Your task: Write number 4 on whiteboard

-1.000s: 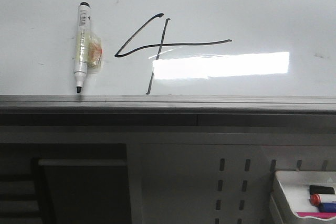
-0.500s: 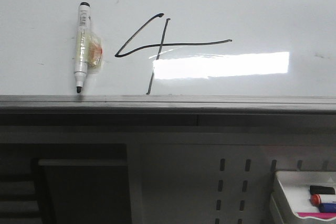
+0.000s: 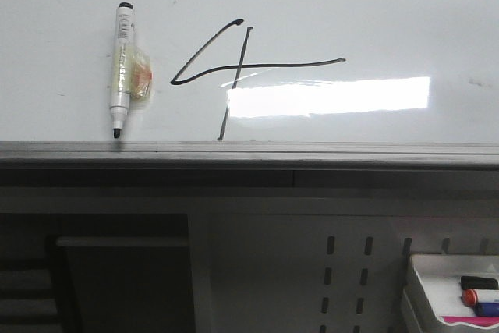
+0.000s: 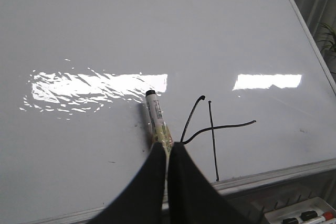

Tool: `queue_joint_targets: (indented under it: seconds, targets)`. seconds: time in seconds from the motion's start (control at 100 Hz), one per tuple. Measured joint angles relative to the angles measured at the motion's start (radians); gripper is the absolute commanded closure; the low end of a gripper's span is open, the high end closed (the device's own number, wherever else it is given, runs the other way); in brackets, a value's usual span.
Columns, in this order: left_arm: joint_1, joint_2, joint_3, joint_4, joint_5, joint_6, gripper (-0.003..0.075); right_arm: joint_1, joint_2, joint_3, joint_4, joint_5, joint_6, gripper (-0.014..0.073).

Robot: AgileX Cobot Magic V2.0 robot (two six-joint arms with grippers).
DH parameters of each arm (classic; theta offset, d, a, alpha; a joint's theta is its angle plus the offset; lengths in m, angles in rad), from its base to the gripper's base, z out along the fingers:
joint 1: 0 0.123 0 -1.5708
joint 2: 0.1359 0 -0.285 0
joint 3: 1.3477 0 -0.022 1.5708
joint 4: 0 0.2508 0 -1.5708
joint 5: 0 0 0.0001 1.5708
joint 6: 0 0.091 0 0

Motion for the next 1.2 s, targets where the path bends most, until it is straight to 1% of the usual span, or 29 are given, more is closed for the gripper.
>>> queue_joint_targets:
  seconds: [0.24, 0.31, 0.37, 0.41, 0.44, 0.48, 0.49, 0.51, 0.56, 0.58, 0.63, 0.69, 0.75, 0.85, 0.92, 0.98, 1.04, 1.09, 1.2]
  targets:
    - [0.000, 0.000, 0.013, 0.009, 0.000, 0.000, 0.0741, 0.000, 0.000, 0.000, 0.000, 0.000, 0.002, 0.0658]
    - [0.008, -0.002, 0.024, 0.088, 0.002, -0.010, 0.0741, 0.000, 0.000, 0.000, 0.000, 0.000, 0.002, 0.0658]
    - [0.027, -0.002, 0.037, 0.238, 0.010, -0.071, 0.0741, 0.000, 0.000, 0.000, 0.000, 0.000, 0.002, 0.0658]
    - [0.046, -0.002, 0.050, 0.350, 0.017, -0.162, 0.0741, 0.000, 0.000, 0.000, 0.000, 0.000, 0.002, 0.0658]
    - [0.063, -0.002, 0.060, 0.478, 0.021, -0.238, 0.0741, 0.000, 0.000, 0.000, 0.000, 0.000, 0.002, 0.0658]
    - [0.095, -0.003, 0.077, 0.615, 0.029, -0.370, 0.0741, 0.000, 0.000, 0.000, 0.000, 0.000, 0.002, 0.0658]
    - [0.101, -0.003, 0.079, 0.670, 0.030, -0.416, 0.0741, 0.000, 0.000, 0.000, 0.000, 0.000, 0.002, 0.0658]
    - [0.119, -0.005, 0.088, 0.751, 0.036, -0.462, 0.0741, 0.000, 0.000, 0.000, 0.000, 0.000, 0.002, 0.0658]
    - [0.165, -0.014, 0.109, 0.926, 0.048, -0.647, 0.0741, 0.000, 0.000, 0.000, 0.000, 0.000, 0.002, 0.0658]
    - [0.186, -0.022, 0.118, 0.992, 0.053, -0.691, 0.0741, 0.000, 0.000, 0.000, 0.000, 0.000, 0.002, 0.0658]
    - [0.234, -0.047, 0.141, 1.125, 0.060, -0.850, 0.0741, 0.000, 0.000, 0.000, 0.000, 0.000, 0.002, 0.0658]
    - [0.294, -0.091, 0.171, 1.243, 0.067, -0.971, 0.0741, 0.000, 0.000, 0.000, 0.000, 0.000, 0.002, 0.0658]
    - [0.341, -0.136, 0.175, 1.300, 0.092, -1.049, 0.0741, 0.000, 0.000, 0.000, 0.000, 0.000, 0.002, 0.0658]
    - [0.403, -0.195, 0.175, 1.339, 0.125, -1.110, 0.0741, 0.000, 0.000, 0.002, 0.000, 0.000, 0.002, 0.0658]
    - [0.434, -0.198, 0.175, 1.349, 0.195, -1.171, 0.0741, 0.000, 0.000, 0.002, 0.000, 0.000, 0.002, 0.0658]
    - [0.455, -0.198, 0.175, 1.353, 0.291, -1.217, 0.0741, 0.000, 0.000, 0.002, 0.000, 0.000, 0.002, 0.0658]
    - [0.471, -0.198, 0.175, 1.353, 0.380, -1.239, 0.0741, 0.000, 0.000, 0.002, 0.000, 0.000, 0.002, 0.0658]
    - [0.485, -0.198, 0.175, 1.353, 0.425, -1.248, 0.0741, 0.000, 0.000, 0.002, 0.000, 0.000, 0.002, 0.0658]
    - [0.506, -0.198, 0.175, 1.353, 0.433, -1.259, 0.0741, 0.000, 0.000, 0.002, 0.000, 0.000, 0.002, 0.0658]
